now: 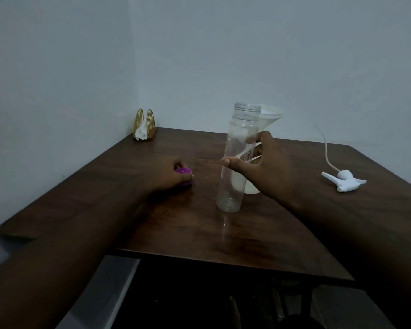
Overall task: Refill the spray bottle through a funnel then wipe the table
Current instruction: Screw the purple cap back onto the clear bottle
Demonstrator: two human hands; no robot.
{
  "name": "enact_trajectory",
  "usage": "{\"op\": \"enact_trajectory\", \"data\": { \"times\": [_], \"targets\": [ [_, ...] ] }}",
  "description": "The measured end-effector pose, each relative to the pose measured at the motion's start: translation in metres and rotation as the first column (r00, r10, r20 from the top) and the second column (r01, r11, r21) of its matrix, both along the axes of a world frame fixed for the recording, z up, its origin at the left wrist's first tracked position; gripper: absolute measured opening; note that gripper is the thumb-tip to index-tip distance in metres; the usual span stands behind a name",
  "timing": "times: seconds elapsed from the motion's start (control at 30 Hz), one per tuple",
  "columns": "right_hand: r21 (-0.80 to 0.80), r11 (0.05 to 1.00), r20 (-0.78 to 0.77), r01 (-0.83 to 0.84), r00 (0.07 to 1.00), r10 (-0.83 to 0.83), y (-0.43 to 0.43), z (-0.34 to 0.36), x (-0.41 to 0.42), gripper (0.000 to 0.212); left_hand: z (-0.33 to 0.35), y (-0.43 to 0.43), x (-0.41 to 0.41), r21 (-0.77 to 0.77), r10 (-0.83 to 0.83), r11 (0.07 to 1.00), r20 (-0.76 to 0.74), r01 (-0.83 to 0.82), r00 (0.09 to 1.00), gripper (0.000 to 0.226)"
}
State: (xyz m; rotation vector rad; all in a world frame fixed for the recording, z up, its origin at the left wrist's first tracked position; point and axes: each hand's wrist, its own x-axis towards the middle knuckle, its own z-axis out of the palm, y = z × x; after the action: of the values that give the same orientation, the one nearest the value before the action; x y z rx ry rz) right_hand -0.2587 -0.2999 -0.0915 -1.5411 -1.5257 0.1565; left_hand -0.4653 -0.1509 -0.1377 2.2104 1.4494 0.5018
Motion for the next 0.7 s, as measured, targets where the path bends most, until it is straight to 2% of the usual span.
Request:
{"op": "enact_trajectory", "data": {
  "times": [0.07,0.13,0.27,0.47,0.63,0.7],
  "targets": [
    [0.001,1.0,0.004,-0.002,1.0,0.002,-0.001,0.001,0.0,0.07,0.002,-0.002,0.004,0.042,0.001,0.999,0.063,-0.003,0.998,0.038],
    [-0.001,1.0,0.009,-0.006,1.0,0.006,-0.002,0.002,-0.001,0.068,0.005,-0.008,0.009,0.089,-0.002,0.996,0.186,-0.015,0.983,0.038],
    [-0.01,1.0,0.047,-0.005,0.999,0.005,-0.002,0.004,-0.005,0.066,0.014,-0.019,0.02,0.179,-0.03,0.982,0.423,-0.051,0.906,0.04],
    [-0.036,0.999,0.078,-0.004,0.997,0.007,-0.003,0.009,-0.004,0.07,0.041,-0.035,0.036,0.138,-0.037,0.985,0.755,-0.104,0.655,0.031],
    [-0.072,0.997,0.111,0.007,0.994,0.001,-0.007,0.012,-0.003,0.077,0.053,-0.045,0.042,0.089,-0.049,0.993,0.895,-0.071,0.444,0.038],
    [-0.096,0.995,0.096,-0.002,0.995,0.011,-0.012,0.016,-0.002,0.077,0.058,-0.048,0.042,0.092,-0.05,0.992,0.917,-0.087,0.396,0.039]
  ]
}}
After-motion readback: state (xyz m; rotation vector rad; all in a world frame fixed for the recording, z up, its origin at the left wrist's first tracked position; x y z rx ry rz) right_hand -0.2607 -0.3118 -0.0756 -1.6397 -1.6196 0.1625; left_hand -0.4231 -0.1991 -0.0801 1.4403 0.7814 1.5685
